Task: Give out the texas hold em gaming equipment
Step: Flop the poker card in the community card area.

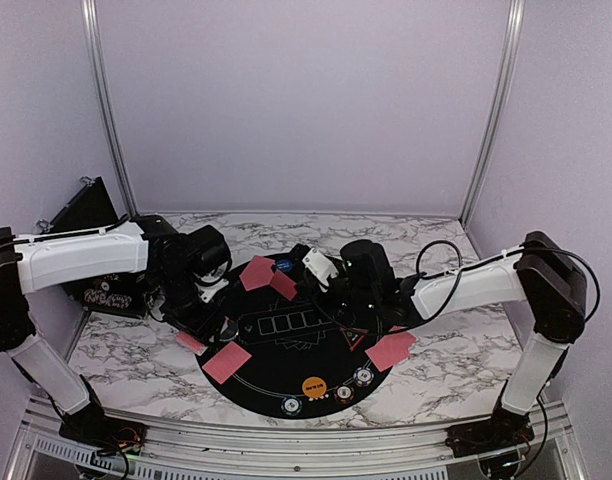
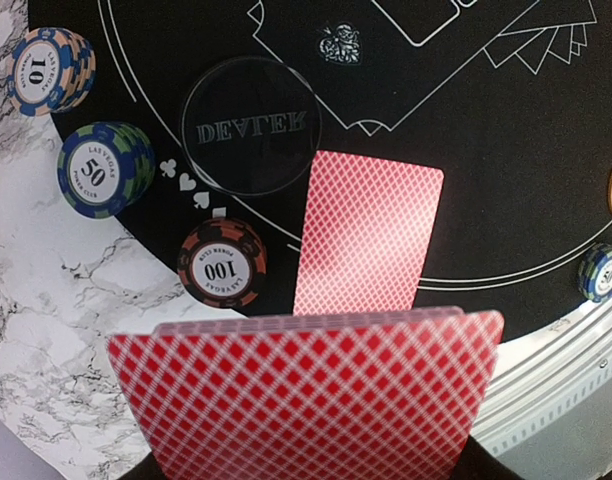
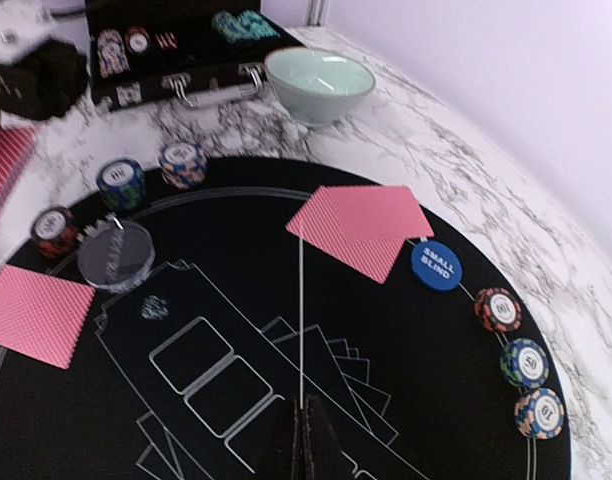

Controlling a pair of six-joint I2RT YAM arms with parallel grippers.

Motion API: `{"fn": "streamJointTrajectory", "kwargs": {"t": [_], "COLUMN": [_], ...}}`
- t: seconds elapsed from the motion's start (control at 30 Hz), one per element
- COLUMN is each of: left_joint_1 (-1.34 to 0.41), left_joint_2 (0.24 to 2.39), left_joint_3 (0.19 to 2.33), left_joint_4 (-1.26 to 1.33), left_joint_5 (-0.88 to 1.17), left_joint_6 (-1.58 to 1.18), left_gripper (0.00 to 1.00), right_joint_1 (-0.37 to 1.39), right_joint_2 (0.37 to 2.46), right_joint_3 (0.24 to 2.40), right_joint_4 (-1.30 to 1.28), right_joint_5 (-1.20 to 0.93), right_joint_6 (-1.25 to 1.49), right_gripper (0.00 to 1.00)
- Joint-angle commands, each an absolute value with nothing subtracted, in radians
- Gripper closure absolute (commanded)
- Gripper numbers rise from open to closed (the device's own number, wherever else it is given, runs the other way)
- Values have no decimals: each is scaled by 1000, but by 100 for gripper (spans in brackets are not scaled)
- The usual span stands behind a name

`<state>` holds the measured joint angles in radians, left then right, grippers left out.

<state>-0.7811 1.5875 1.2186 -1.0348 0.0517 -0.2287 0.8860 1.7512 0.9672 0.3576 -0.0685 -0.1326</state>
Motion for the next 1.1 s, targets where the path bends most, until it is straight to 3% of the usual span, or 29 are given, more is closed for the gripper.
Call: {"fn": "streamJointTrajectory", "kwargs": {"t": [0.0,0.2,0.6,0.77,0.93,1.07], "left_joint_1": [-772,-766,-765,-765,-765,-765], "left_joint_2": [1546,1534,1534,1538,1548,1557], "left_joint_3": [1209,1204,1209,1213,1227,1236], "left_joint_4": [-1031,-1031,-1032,-1031,-1032,-1031], "left_joint_5": [54,51,55,56,55,56], "left_joint_6": [-232,-237,-242,-243,-238,-238], "left_gripper": [42,42,42,42,42,42], "right_joint_1": [952,1039,1116,1122,1124,1083], "right_joint_2": [1813,1875,1991,1936,1833,1783], "right_joint_3": [1008,993,1018,968,912,942], "right_joint_4": [375,495,528,499,443,319], "right_joint_5": [96,251,306,266,190,135], "right_joint_6": [-318,-461,-576,-500,-337,-164], "right_gripper": [100,100,100,69,54,52]}}
